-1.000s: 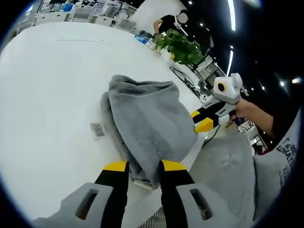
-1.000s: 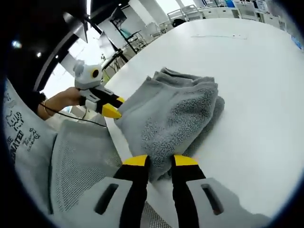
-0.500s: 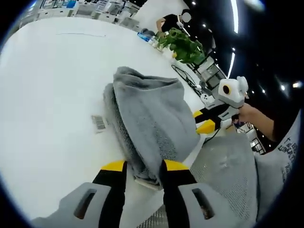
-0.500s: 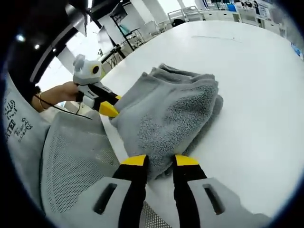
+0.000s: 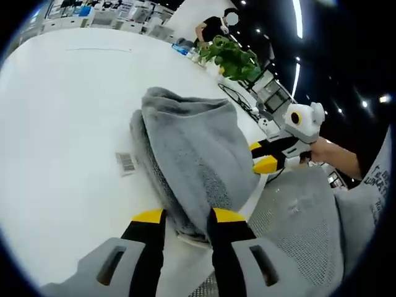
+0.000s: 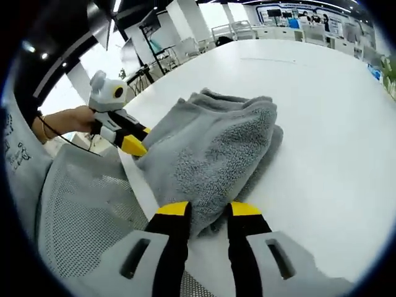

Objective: Fold the towel on the table until its edges align and the towel forms a compact rectangular stack.

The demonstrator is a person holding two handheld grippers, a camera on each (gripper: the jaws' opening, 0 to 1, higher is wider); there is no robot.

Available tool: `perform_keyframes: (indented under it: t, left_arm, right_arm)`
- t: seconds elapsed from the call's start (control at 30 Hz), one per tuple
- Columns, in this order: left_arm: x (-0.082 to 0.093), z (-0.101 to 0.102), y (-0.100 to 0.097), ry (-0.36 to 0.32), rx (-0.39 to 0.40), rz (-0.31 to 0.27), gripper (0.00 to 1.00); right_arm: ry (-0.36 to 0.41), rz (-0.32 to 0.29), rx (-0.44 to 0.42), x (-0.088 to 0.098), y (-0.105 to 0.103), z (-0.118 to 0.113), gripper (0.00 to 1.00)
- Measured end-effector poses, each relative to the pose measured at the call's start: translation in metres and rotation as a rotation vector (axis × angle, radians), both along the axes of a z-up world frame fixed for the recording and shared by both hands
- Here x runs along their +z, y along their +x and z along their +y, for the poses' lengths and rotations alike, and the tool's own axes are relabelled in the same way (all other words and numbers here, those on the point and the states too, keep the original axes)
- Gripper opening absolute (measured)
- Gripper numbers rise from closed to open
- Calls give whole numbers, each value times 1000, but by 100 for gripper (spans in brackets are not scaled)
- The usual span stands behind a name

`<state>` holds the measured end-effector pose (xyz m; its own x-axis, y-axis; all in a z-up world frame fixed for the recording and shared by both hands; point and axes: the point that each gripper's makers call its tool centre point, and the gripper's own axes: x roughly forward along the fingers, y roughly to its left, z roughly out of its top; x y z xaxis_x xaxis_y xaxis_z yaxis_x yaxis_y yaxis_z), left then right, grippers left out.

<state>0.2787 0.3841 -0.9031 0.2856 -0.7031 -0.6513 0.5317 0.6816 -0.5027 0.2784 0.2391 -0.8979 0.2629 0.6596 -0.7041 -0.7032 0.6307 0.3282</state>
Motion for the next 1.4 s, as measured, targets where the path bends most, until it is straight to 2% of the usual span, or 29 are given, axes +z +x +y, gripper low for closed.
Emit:
perform_keyframes:
  t: [0.17,0.27,0.4,0.6,0.83,0.97,1.07,1.2,1.4]
  left_arm:
    - [-3,-1,1,20,-17,-24,26]
    - [-5,-2,2,30,-28,-51,24]
    - [-5,-3,3,27,-27,-57,23]
    - [-4,-4,4,34,-27,-70,22]
    - [-5,-4,12,63,4,-114,22]
    - [-5,-3,22,65,17,-124,22]
    - [-5,-3,34,66,17,-163,21]
    - [-5,-1,49,60,29,-178,21]
    - [-5,-1,73,55,39,-208,21]
  right_arm:
    - [20,14,-27,-5,3,1,21]
    - [57,25,-37,-7,4,0,21]
    - [74,35,-39,-8,4,1,21]
    - [35,18,-24,-9,7,4,21]
    - [-21,-60,-49,-9,19,5,21]
    - [-12,-61,-72,-10,31,5,22]
    - [1,-71,-81,-10,41,5,22]
    - [13,-86,-100,-9,53,6,22]
    - [-8,-137,-118,-10,79,7,23]
